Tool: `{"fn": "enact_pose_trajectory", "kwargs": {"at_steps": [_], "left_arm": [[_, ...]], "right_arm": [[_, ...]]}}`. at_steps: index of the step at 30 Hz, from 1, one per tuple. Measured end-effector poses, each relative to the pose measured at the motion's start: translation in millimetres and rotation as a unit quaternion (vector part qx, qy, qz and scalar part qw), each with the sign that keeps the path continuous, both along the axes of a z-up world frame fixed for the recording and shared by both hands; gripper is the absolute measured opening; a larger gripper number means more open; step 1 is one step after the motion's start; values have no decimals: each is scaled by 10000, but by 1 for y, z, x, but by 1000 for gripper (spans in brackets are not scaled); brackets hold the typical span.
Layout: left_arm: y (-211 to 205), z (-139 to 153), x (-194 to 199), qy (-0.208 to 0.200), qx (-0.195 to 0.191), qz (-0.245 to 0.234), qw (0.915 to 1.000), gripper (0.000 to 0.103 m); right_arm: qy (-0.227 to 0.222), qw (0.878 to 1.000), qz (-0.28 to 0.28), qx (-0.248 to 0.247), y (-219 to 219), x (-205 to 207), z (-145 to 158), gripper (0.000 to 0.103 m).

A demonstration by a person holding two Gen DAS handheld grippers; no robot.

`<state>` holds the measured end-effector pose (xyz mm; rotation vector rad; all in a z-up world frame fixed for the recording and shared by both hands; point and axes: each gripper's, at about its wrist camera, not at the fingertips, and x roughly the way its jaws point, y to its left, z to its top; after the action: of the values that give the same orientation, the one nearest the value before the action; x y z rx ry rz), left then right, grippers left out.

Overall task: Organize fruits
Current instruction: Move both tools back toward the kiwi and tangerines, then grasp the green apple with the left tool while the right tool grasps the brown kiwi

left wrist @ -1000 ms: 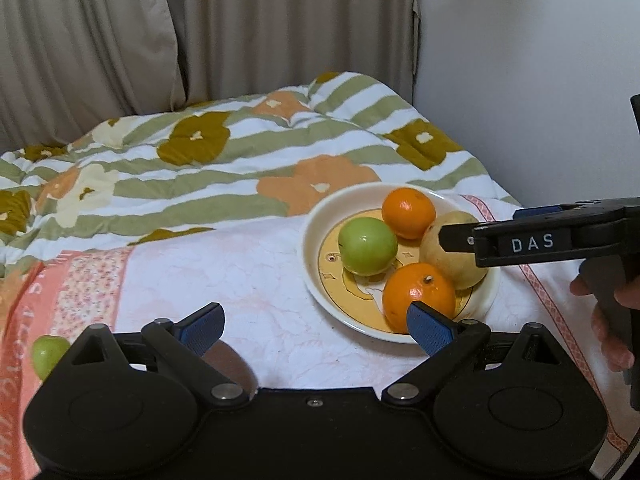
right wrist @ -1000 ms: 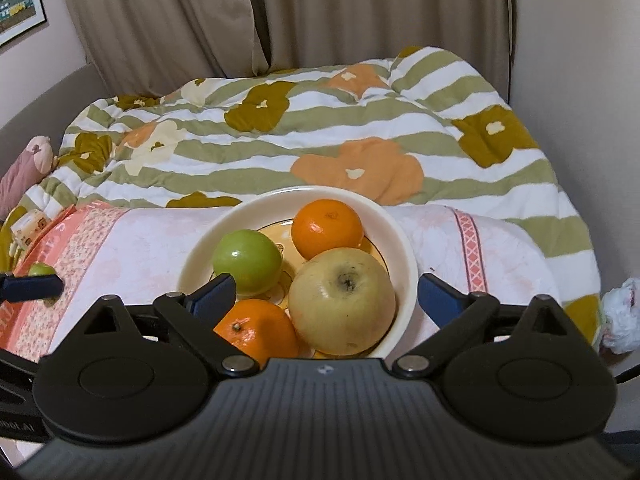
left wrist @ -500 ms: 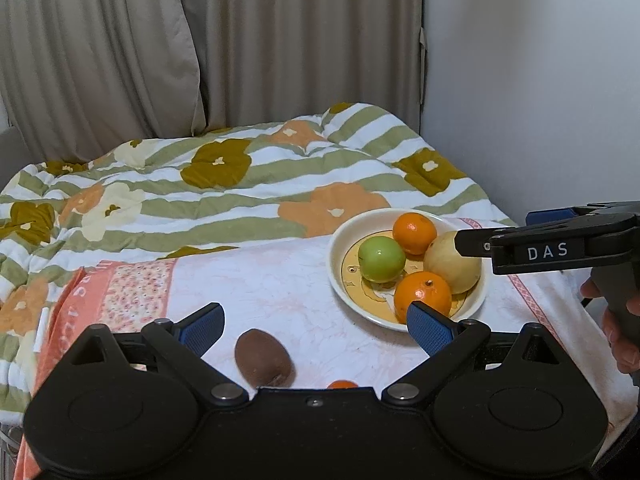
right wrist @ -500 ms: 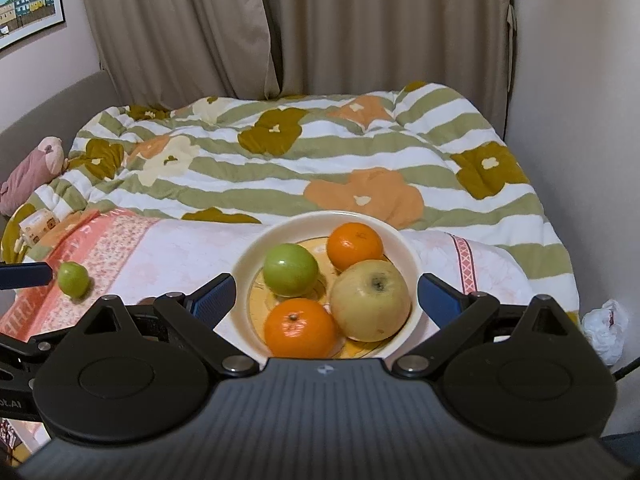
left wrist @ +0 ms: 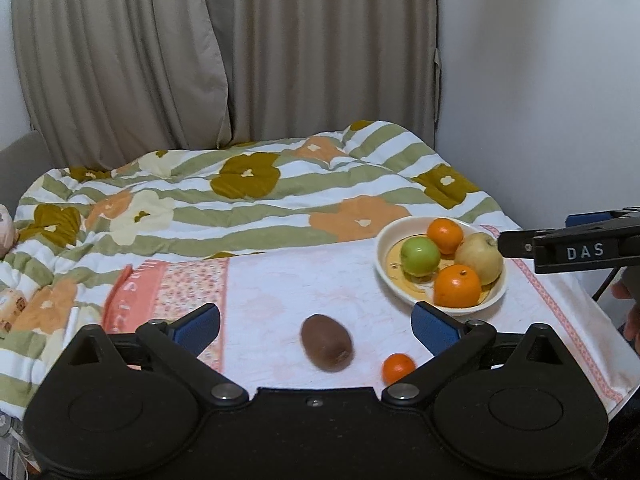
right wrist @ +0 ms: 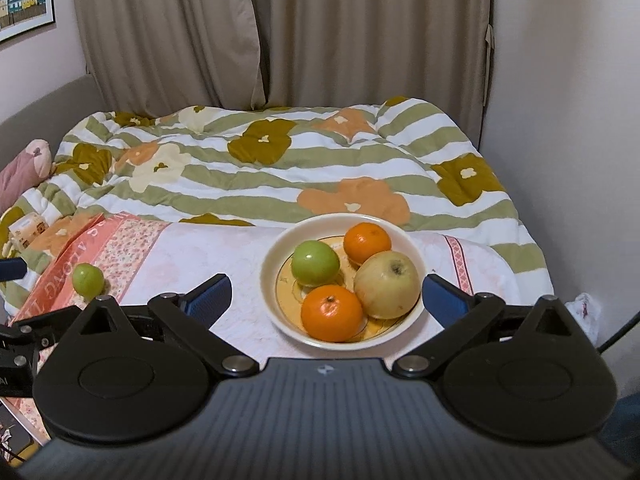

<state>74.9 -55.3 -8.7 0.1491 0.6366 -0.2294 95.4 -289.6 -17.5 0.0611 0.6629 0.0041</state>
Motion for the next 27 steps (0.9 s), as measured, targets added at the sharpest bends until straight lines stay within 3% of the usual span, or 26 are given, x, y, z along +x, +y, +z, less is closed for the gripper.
{"fn": "enact_pose_trajectory", "kwargs": {"at_steps": [13,27], "left_arm": [[72,-4,3,196,-79,-196,9996,103],[136,-50,59,409,104,-593,9973,103]], "right_arm": [[315,9991,-118,253,68,-17,-9,103],[684,9971,-142,317,153,-1,-66,103]]}}
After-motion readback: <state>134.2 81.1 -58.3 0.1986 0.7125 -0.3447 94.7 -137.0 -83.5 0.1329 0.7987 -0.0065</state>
